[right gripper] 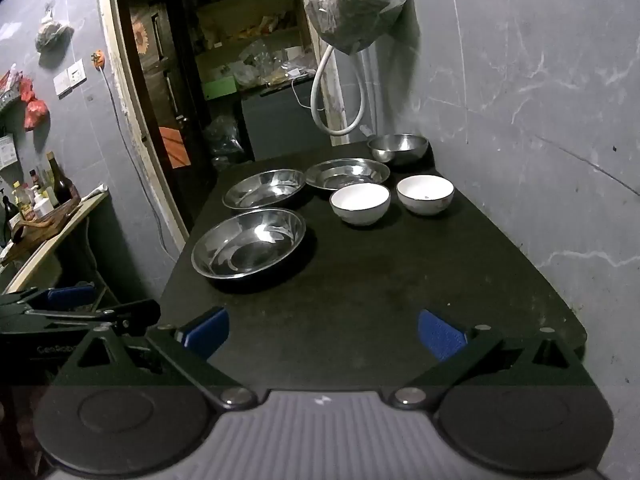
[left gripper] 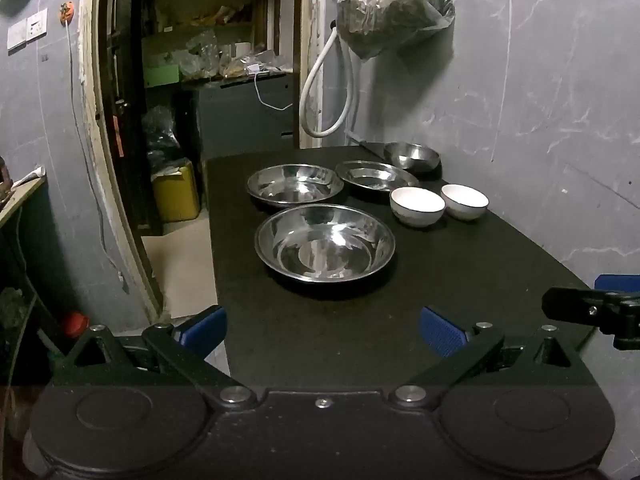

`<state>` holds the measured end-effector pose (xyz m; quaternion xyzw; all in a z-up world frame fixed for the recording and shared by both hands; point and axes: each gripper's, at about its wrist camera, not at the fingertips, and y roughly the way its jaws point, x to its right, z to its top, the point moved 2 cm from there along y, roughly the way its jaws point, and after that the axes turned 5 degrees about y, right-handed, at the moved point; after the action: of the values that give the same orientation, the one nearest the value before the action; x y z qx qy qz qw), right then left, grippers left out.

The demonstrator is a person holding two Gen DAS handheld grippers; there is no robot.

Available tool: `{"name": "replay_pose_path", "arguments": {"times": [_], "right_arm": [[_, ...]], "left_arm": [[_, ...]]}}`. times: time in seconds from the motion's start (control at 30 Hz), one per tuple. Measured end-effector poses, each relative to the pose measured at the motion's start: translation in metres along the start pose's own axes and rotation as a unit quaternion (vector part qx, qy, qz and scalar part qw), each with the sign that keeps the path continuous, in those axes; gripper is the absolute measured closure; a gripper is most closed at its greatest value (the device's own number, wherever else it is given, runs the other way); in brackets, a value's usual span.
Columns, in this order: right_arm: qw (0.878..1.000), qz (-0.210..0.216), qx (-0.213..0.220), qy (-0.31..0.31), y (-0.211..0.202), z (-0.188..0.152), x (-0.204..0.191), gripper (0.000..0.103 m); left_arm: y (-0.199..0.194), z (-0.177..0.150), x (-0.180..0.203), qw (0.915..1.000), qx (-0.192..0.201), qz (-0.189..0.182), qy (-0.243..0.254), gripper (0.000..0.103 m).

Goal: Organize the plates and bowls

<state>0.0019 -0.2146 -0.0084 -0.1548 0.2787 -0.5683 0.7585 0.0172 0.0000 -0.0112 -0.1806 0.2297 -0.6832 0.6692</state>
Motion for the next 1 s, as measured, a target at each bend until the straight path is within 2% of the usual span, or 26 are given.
{"name": "replay_pose_path", "arguments": {"times": [1.0], "right_arm": [[1.000,-0.003,0.001,-0.002,0.0004,0.0002,-0.0035,0.000]], "left_arm": [[0.0012,0.0006,0.0008,1.0000,0.004,-0.008,0.003,0.001]]}}
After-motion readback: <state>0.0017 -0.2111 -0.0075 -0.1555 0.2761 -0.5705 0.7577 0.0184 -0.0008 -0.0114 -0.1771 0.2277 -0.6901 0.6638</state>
